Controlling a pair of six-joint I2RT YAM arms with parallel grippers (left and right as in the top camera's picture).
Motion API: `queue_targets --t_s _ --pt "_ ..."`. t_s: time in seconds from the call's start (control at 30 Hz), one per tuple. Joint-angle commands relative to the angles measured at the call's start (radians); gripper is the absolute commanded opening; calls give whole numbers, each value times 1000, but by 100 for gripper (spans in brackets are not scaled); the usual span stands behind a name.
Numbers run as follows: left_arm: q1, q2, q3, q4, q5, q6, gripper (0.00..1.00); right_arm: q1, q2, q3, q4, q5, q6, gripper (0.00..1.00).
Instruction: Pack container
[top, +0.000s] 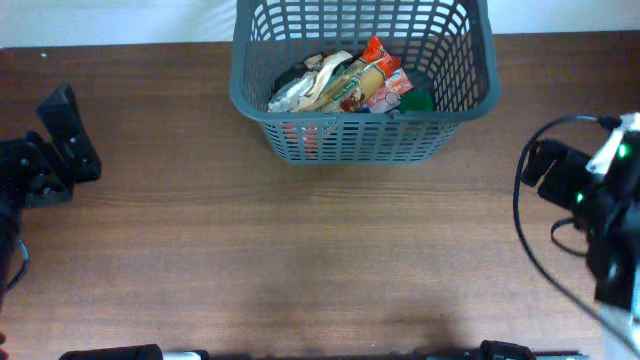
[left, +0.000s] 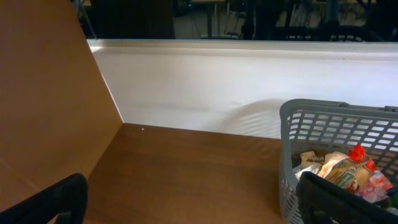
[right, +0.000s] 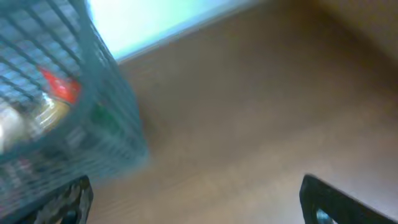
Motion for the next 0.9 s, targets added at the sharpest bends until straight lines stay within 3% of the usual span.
queue_targets --t_s 0.0,0.33,0.47,0.87 --pt "7 2 2 0 7 8 99 28 -131 -146 155 -23 12 99" --pt "7 2 2 0 7 8 99 78 -451 -517 554 -20 3 99" --pt "7 2 2 0 7 8 99 99 -550 -640 615 -20 -5 99" --pt "7 2 2 0 7 8 99 182 -842 -931 755 -20 -230 99"
